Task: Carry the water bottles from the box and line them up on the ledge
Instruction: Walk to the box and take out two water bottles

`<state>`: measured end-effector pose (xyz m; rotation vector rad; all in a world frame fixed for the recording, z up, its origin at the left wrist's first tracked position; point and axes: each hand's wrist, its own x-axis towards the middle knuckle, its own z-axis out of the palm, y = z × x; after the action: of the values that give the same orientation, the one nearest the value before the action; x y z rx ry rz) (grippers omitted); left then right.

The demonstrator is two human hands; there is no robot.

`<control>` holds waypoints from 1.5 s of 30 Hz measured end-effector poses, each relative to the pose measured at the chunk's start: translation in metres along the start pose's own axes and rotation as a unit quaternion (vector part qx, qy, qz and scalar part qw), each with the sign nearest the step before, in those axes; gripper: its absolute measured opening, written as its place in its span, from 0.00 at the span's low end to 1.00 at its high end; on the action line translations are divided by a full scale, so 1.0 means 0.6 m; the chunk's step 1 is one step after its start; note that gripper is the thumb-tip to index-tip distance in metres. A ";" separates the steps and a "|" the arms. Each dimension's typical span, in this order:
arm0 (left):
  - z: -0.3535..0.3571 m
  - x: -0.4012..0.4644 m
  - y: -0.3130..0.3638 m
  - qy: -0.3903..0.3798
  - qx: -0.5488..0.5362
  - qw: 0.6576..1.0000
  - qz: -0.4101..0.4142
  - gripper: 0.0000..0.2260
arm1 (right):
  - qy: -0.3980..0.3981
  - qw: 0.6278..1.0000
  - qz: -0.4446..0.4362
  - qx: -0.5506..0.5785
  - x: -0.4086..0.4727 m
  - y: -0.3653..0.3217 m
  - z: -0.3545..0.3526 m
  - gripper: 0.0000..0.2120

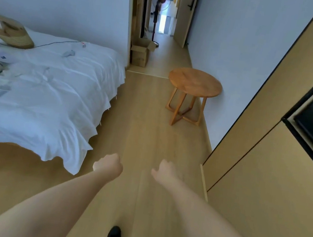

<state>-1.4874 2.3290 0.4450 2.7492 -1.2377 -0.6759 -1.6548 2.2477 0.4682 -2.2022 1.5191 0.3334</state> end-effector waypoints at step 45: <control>-0.654 1.729 0.450 -0.010 -0.008 0.999 0.042 0.06 | 0.073 0.996 -0.014 0.058 1.648 -0.395 -0.762 0.19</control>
<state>-0.9105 1.3447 0.4769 2.6674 -1.3374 -0.7049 -1.0950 1.2836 0.4894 -2.1943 1.5405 0.0735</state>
